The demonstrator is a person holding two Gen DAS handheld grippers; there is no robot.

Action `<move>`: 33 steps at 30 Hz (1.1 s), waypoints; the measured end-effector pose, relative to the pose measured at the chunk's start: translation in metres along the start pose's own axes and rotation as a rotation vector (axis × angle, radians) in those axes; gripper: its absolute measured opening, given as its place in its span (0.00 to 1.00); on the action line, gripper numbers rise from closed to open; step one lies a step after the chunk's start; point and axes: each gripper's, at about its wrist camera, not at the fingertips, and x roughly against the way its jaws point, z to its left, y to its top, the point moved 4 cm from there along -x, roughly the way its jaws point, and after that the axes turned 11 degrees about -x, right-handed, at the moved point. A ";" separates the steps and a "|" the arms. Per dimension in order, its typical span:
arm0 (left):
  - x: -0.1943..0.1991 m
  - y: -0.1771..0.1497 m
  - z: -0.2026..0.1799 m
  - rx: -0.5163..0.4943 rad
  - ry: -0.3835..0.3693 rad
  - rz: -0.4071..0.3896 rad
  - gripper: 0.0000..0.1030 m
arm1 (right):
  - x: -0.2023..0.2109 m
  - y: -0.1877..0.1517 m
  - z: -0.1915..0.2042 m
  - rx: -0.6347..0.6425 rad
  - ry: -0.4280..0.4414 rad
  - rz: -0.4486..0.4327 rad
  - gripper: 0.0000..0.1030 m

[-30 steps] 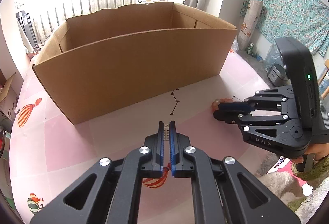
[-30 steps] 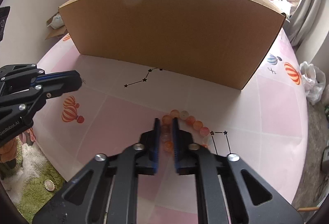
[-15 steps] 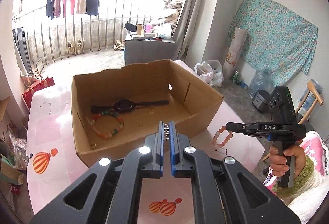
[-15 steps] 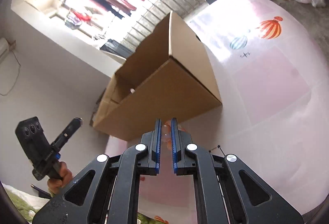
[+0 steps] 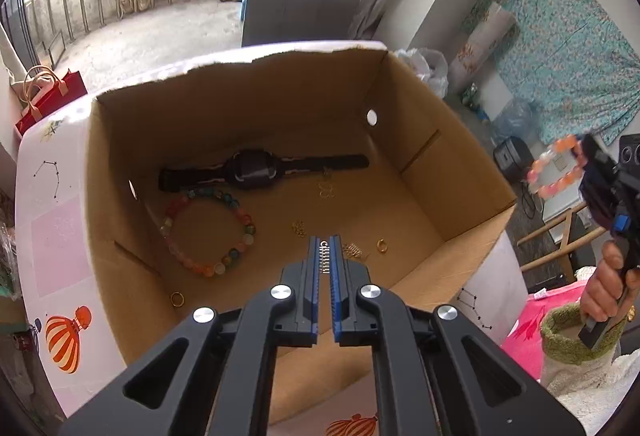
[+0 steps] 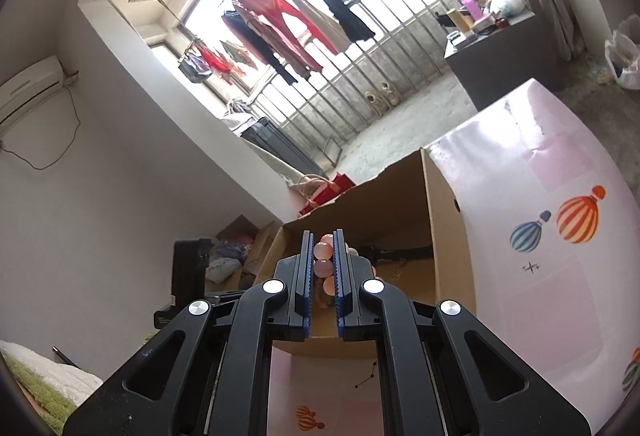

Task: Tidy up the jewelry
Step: 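Lift the abacus charm and orange bracelet and carry both over the box, then open the left tool to drop the abacus charm while the right tool drops the bracelet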

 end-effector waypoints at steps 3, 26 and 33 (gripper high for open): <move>-0.019 0.004 0.010 0.013 0.004 0.073 0.04 | -0.006 0.001 0.000 0.029 -0.005 0.011 0.07; 0.012 0.002 0.025 0.075 0.133 -0.061 0.50 | -0.068 0.001 -0.013 0.057 -0.162 0.285 0.07; 0.071 -0.016 0.033 0.128 0.250 -0.238 0.73 | -0.077 -0.007 -0.015 0.169 -0.350 0.295 0.09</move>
